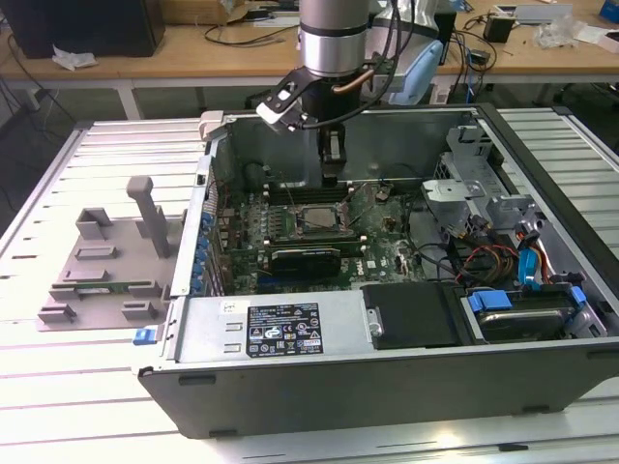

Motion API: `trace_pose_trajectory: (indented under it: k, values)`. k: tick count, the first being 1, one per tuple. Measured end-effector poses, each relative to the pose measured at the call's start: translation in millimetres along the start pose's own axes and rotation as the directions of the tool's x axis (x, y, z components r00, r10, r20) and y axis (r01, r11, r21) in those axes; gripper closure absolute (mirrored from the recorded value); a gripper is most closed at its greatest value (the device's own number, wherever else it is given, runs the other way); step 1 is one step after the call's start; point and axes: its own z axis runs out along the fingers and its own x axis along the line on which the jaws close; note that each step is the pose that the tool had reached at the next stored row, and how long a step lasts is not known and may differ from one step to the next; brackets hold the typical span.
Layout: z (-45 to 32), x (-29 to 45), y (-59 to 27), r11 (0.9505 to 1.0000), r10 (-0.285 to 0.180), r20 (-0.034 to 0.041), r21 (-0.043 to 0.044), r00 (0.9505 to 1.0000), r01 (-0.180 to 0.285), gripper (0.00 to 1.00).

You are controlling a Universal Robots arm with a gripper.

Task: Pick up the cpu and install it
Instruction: 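Close the cpu cover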

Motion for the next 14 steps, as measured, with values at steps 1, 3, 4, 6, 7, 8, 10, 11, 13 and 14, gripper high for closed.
trace_pose_trajectory:
  k: [1, 3, 4, 6, 7, 8, 10, 11, 13, 14]
  values:
    - [0.0, 0.0, 2.0, 1.0, 0.0, 0.0, 0.0, 1.0, 0.0, 0.89]
    - [0.1, -0.1, 10.5, 1.0, 0.0, 0.0, 0.0, 1.0, 0.0, 0.89]
    - [0.2, -0.2, 16.3, 1.0, 0.0, 0.0, 0.0, 1.0, 0.0, 0.89]
    - [0.3, -0.2, 22.4, 1.0, 0.0, 0.0, 0.0, 1.0, 0.0, 0.89]
    - [0.3, -0.3, 26.7, 1.0, 0.0, 0.0001, 0.0001, 1.0, 0.0, 0.89]
    - [0.4, -0.3, 32.3, 1.0, 0.0, 0.0002, 0.0001, 1.0, 0.0, 0.89]
    - [0.6, -0.4, 39.6, 1.0, 0.0, -0.0002, 0.0, 1.0, 0.0, 0.89]
    - [0.7, -0.4, 42.4, 1.0, 0.0, -0.0002, -0.0001, 1.0, 0.0, 0.89]
    - [0.7, -0.5, 49.4, 1.0, 0.0, -0.0001, -0.0001, 1.0, 0.0, 0.89]
    - [0.8, -0.6, 54.3, 1.0, 0.0, 0.0, 0.0001, 1.0, 0.0, 0.89]
